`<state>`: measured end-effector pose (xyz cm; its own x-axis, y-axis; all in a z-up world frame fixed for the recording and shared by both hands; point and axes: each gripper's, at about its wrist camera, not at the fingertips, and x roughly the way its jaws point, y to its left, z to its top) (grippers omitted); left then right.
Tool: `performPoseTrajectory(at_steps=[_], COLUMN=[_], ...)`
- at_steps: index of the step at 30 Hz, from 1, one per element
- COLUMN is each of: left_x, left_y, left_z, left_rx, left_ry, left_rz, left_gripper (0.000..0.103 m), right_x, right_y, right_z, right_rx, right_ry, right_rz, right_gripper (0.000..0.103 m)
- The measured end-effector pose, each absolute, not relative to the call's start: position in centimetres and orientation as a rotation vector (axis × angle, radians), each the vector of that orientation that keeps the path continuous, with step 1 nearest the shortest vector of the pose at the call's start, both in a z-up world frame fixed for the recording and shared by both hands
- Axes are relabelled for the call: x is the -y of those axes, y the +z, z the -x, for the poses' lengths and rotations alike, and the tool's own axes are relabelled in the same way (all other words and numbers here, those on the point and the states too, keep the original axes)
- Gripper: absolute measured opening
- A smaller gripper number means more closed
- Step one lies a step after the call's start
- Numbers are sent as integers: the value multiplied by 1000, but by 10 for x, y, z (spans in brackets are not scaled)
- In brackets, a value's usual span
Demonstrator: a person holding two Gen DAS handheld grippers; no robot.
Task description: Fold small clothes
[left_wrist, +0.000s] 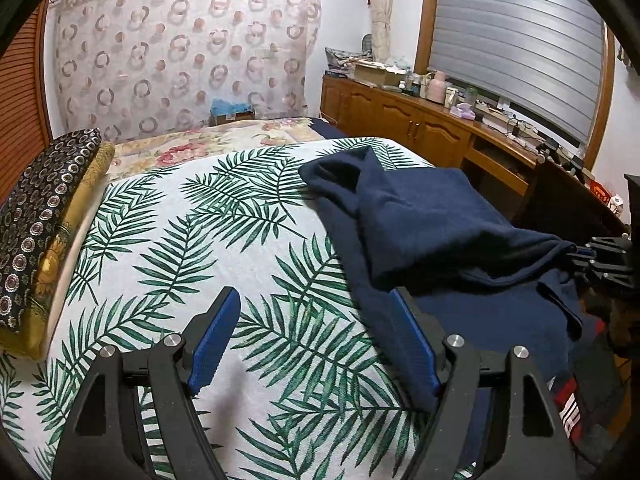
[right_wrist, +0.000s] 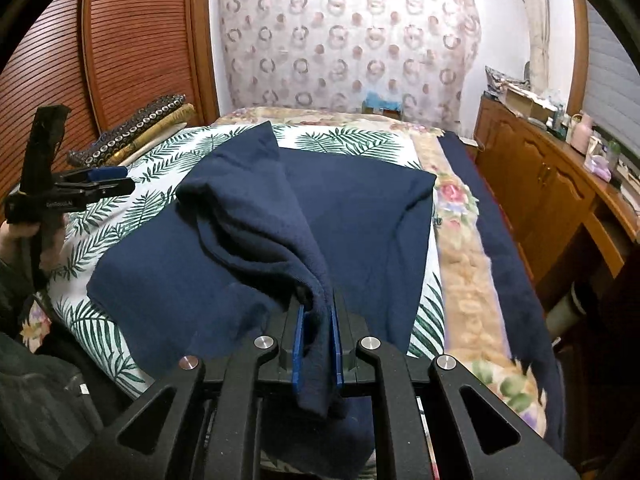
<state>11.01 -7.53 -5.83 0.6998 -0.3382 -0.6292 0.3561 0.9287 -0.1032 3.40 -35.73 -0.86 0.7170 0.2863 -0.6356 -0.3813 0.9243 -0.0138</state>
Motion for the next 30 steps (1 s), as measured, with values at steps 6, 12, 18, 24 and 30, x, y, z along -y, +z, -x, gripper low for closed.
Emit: performPoseTrajectory(at_steps=[6,12,18,24,30], left_x=[76,73,63,51,44], left_y=[-58,-56,-56,-56,-58], left_z=[-109,-106,-104,-103,-102], left_rx=[-694,-684,-680,-676,-682], left_ry=[-400,-384,-363,-342,-330], left_rz=[-21,-23,-16,-2,5], left_gripper=[77,77,77,77,77], right_x=[356,341,309,278,249], right_y=[11,19,14,3,-6], right_z=[-32,-43,-73,-109,-131], right_rx=[-629,-599,-615,-671,-734], right_ry=[361,393,459,537,642], right_rz=[161,170,195,228,293], right_gripper=[40,57,58,58,58])
